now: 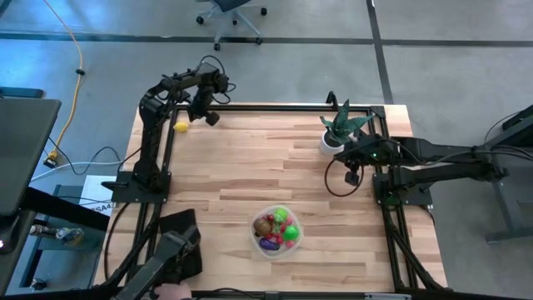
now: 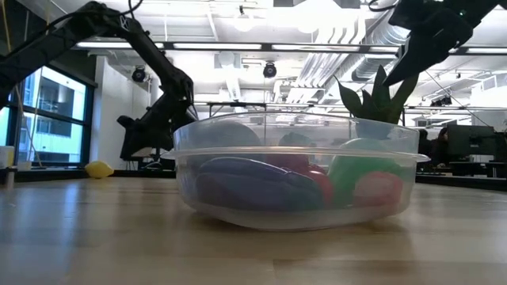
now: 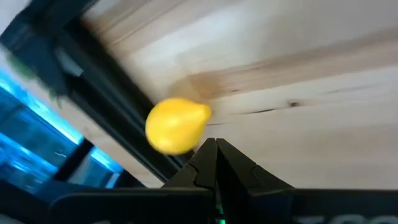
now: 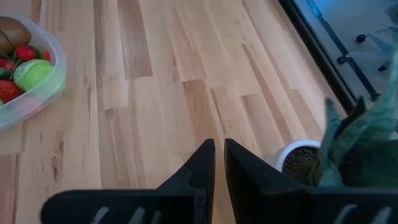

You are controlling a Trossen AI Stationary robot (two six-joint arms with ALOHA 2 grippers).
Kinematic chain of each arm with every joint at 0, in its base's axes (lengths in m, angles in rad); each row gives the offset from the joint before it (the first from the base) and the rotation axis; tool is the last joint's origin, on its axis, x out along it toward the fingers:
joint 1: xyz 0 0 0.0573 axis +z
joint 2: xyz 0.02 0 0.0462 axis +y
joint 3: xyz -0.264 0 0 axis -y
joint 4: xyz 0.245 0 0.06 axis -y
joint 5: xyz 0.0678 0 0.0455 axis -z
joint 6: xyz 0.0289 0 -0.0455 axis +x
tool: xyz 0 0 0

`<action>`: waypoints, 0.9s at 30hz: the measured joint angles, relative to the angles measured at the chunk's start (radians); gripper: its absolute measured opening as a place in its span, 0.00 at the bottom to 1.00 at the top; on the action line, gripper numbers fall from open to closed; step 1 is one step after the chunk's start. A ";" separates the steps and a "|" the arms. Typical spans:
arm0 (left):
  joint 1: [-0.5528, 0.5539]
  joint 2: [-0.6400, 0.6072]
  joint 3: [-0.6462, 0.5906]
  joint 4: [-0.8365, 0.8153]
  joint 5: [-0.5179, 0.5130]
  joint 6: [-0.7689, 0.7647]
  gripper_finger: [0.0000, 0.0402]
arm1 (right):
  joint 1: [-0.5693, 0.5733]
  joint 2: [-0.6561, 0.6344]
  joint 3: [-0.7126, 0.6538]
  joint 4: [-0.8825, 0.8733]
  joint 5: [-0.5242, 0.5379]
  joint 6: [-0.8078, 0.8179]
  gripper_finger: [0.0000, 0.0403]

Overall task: Pick and placing Produce into tupperware
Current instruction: Put the yellow lemon into the transparent container

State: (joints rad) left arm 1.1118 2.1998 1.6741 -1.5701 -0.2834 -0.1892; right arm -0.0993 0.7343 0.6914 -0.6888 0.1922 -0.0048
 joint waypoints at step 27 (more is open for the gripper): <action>0.029 -0.032 0.006 0.000 -0.007 -0.751 0.00 | -0.006 -0.028 0.000 -0.002 0.006 0.001 0.06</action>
State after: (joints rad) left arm 1.1406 2.1677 1.6800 -1.5699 -0.2907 -0.9398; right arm -0.1051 0.7059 0.6914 -0.6907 0.1986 -0.0040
